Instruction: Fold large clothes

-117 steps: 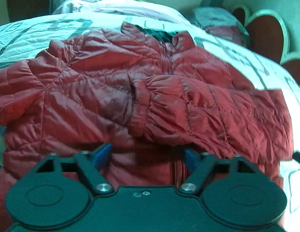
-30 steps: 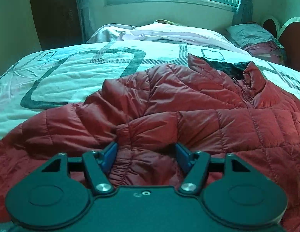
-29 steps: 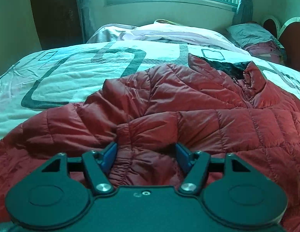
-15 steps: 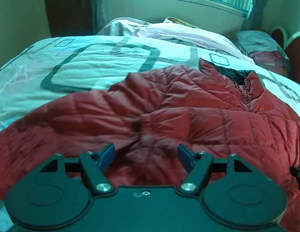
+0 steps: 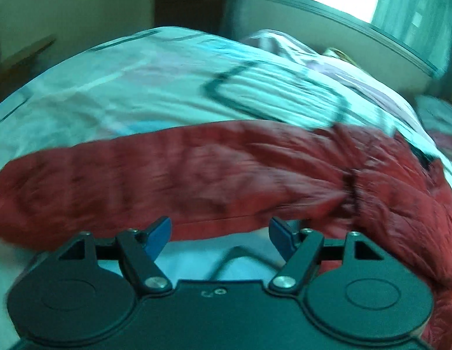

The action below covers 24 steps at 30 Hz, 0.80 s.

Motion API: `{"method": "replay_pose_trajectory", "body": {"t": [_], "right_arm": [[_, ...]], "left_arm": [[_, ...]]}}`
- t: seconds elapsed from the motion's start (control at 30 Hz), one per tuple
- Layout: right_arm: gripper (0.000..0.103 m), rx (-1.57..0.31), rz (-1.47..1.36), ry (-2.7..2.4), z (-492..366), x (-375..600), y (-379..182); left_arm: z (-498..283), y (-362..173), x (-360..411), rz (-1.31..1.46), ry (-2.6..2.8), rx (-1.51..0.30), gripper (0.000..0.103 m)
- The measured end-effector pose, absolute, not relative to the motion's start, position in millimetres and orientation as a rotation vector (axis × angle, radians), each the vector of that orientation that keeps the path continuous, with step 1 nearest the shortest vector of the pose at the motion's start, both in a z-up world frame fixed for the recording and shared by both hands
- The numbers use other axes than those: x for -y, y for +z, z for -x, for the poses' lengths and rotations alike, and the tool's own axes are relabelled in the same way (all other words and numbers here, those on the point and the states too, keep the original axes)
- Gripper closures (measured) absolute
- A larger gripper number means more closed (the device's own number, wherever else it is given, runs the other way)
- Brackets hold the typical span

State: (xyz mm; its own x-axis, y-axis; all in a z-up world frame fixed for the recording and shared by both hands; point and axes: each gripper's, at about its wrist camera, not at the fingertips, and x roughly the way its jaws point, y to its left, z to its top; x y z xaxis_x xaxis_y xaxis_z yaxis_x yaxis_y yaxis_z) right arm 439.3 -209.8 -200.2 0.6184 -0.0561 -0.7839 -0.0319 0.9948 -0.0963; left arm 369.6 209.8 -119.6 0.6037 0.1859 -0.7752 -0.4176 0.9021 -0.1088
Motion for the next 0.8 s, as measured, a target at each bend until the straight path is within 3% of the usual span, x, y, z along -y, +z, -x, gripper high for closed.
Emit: {"method": "replay_pose_trajectory", "body": {"t": [0.4,0.67,0.7,0.73,0.8], "right_arm": [[0.053,-0.919,0.098,-0.038,-441.1,207.4,-197.4],[0.053,-0.914,0.108,-0.047,-440.1,203.8,-197.7],[0.053,-0.914,0.104,-0.046,-440.0,204.4,-197.7],[0.053,-0.915,0.098,-0.045,-440.0,205.3,-197.6],[0.053,-0.914,0.09,-0.045,-439.8,206.7,-197.4]], "left_arm": [[-282.0,-133.7,-326.7,0.58,0.686,-0.82,0.03],[-270.1,-156.9,-366.5,0.776,0.758,-0.704,0.025],[-271.9,-157.7,-368.4,0.786,0.769,-0.68,0.029],[-272.8,-158.0,-369.3,0.788,0.781,-0.654,0.043],[-277.0,-159.6,-369.5,0.758,0.81,-0.638,0.06]]}}
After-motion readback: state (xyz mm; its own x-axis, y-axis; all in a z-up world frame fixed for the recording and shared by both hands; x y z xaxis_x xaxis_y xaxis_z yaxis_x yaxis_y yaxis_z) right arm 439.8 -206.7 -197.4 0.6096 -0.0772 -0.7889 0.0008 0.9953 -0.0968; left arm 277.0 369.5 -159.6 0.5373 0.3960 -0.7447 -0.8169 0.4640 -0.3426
